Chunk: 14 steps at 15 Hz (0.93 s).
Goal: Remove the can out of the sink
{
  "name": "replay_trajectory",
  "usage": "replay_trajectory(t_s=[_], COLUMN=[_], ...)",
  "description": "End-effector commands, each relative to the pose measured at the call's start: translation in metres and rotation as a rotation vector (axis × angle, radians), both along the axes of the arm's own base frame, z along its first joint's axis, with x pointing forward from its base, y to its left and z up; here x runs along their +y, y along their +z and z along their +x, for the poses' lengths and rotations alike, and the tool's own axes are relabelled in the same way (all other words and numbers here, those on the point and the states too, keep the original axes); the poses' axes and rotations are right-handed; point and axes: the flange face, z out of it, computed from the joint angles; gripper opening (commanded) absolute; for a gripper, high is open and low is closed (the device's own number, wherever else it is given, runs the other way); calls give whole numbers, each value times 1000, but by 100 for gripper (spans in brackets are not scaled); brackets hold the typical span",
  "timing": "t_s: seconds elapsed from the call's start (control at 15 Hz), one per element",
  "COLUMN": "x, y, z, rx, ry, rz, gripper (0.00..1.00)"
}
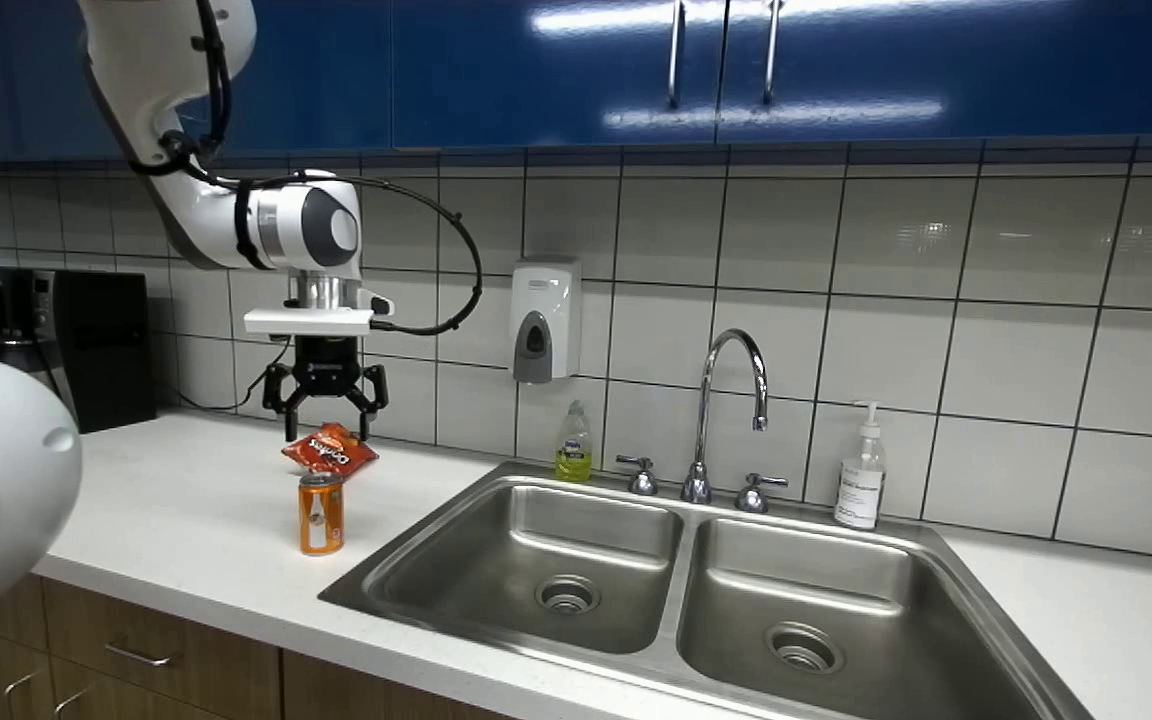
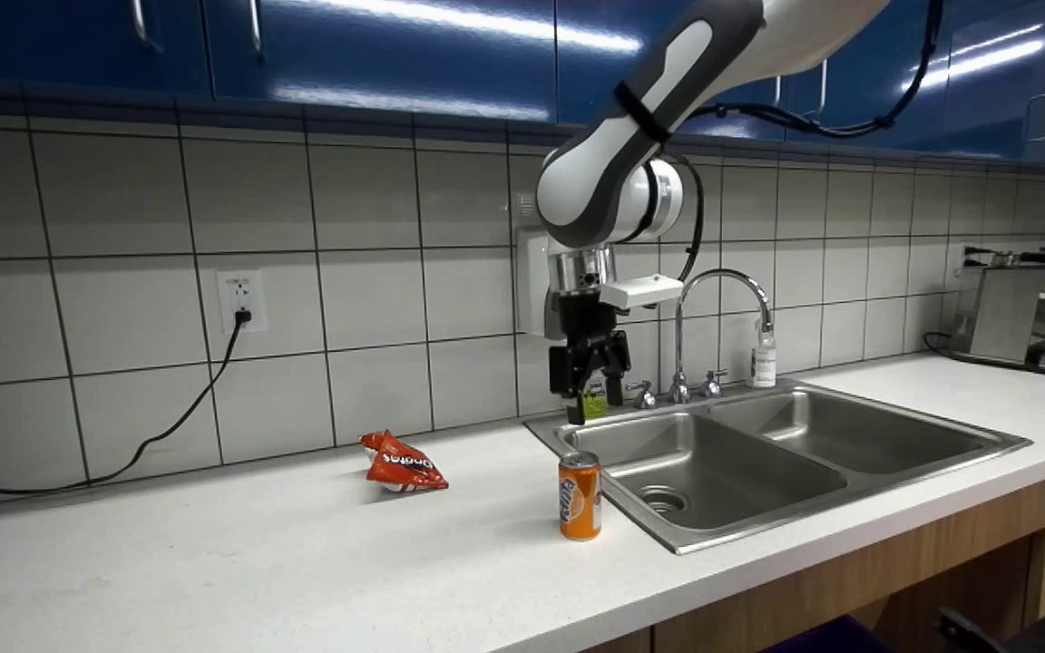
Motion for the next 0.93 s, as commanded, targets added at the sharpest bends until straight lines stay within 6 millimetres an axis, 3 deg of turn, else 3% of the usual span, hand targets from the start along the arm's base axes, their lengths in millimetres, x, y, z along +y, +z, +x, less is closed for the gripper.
replay_trajectory(t_s=[0.0,0.33,0.87], x=[-30,-81,-154], y=[29,49,57], z=[-33,-76,-147], rx=[-16,-28,25], ry=[-100,-272,-506], rz=[13,9,0], gripper=[100,100,100])
